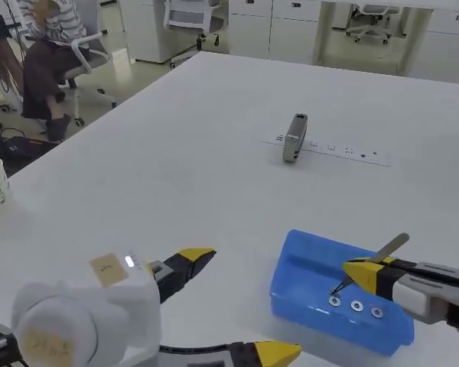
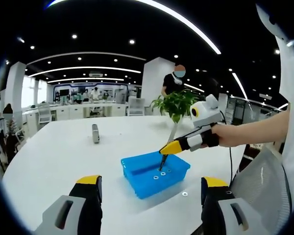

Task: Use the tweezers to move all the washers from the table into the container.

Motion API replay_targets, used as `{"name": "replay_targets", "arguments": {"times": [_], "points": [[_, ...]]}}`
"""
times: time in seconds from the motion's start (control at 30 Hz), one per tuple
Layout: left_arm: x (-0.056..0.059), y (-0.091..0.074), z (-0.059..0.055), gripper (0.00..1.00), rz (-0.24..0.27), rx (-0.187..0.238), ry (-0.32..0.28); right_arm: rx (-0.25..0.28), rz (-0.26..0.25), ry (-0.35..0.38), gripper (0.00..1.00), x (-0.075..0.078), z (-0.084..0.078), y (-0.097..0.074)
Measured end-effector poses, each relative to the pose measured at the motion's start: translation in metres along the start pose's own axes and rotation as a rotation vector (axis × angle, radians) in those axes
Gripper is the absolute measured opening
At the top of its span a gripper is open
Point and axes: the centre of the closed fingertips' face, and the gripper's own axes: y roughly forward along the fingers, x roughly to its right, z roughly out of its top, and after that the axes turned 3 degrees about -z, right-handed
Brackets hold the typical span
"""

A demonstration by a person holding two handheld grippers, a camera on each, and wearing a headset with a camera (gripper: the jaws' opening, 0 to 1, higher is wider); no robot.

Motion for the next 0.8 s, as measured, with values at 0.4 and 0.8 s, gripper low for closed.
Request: {"name": "replay_targets", "arguments": {"times": [0.4,0.8], "points": [[-0.002,-0.001,0.001,0.83,0.007,0.006,0.0,-0.078,-0.028,-0.014,0.03,0.015,-0.017,0.023],[-0.002,-0.001,0.001,0.83,0.004,0.011,-0.011,-0.094,-0.038,-0.02,0.03,0.017,-0.021,0.036]]}}
